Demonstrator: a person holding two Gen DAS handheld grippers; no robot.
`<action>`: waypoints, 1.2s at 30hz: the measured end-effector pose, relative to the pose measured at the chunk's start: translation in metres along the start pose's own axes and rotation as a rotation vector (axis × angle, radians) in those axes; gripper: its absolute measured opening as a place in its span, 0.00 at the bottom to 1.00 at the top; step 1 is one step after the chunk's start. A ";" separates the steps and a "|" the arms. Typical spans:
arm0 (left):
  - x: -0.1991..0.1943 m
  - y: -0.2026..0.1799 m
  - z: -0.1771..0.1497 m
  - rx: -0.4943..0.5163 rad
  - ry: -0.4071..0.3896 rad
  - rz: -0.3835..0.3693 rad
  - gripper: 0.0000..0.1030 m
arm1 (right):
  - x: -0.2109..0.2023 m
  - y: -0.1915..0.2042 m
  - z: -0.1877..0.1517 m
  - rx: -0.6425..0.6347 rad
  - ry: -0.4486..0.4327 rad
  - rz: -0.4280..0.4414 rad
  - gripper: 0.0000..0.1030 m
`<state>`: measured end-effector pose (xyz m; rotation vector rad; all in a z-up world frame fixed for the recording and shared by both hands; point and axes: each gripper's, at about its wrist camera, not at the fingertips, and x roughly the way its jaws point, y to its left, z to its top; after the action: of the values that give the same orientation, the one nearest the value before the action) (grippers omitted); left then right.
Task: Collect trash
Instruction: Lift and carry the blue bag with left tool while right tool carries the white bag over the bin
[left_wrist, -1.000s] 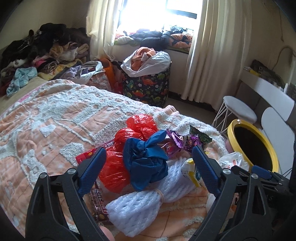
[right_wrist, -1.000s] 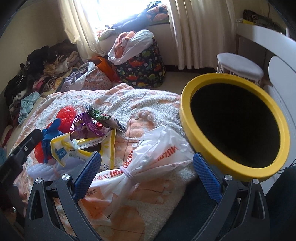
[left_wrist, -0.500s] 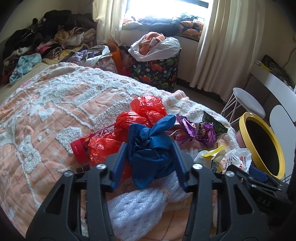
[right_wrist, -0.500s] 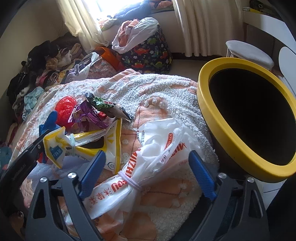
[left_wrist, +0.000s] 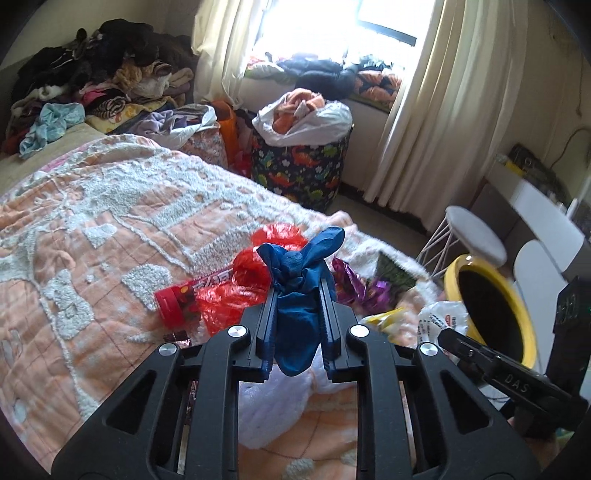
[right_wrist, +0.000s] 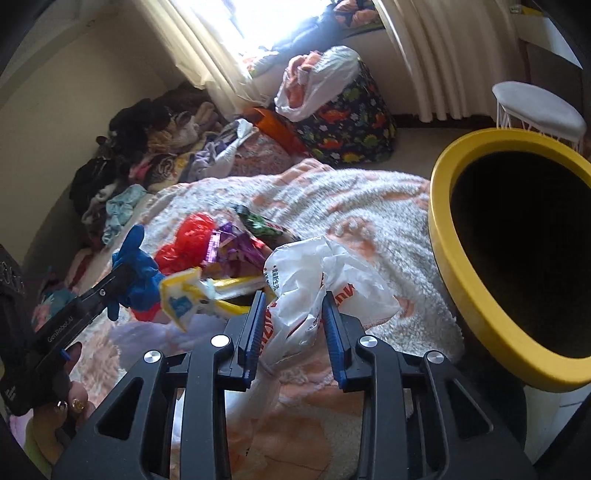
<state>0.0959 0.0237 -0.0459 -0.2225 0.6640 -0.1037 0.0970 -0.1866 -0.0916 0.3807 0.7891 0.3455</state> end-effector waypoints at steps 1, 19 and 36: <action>-0.003 0.000 0.001 -0.003 -0.008 -0.005 0.14 | -0.004 0.001 0.001 -0.008 -0.010 0.005 0.29; -0.022 -0.046 0.011 0.025 -0.040 -0.125 0.14 | -0.064 -0.010 0.027 -0.050 -0.181 0.014 0.29; -0.008 -0.100 0.008 0.095 -0.008 -0.195 0.14 | -0.088 -0.063 0.042 0.037 -0.254 -0.027 0.29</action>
<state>0.0922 -0.0709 -0.0112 -0.1960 0.6263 -0.3203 0.0802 -0.2886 -0.0384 0.4388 0.5520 0.2510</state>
